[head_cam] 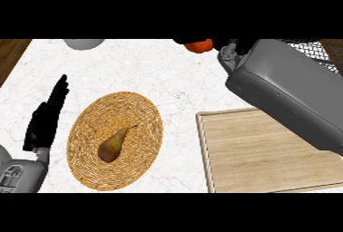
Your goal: Pick the squash from the tray and place it in the tiered basket
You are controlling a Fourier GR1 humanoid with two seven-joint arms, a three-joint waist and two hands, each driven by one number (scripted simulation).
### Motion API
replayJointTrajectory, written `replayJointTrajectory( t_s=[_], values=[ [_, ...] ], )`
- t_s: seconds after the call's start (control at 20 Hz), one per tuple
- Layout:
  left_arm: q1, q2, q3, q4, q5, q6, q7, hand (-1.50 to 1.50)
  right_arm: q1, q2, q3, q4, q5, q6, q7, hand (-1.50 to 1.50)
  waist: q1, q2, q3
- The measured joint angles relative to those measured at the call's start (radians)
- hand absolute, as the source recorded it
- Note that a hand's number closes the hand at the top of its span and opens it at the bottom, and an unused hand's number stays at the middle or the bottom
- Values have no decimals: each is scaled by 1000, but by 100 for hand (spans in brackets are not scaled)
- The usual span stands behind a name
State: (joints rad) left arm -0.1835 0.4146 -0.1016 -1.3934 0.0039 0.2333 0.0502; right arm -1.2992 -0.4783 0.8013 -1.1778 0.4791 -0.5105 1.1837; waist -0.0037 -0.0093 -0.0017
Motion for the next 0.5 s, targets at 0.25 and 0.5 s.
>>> replayJointTrajectory(
  t_s=[0.25,0.5],
  values=[
    [10,-6,7,-6,-6,-8,-6,0,6,-61,-92,-16,-64,56,-52,150,0,4,1],
    [13,-16,7,-22,-18,-13,3,0,17,-97,-143,41,-85,133,-143,150,6,8,1]
  ],
)
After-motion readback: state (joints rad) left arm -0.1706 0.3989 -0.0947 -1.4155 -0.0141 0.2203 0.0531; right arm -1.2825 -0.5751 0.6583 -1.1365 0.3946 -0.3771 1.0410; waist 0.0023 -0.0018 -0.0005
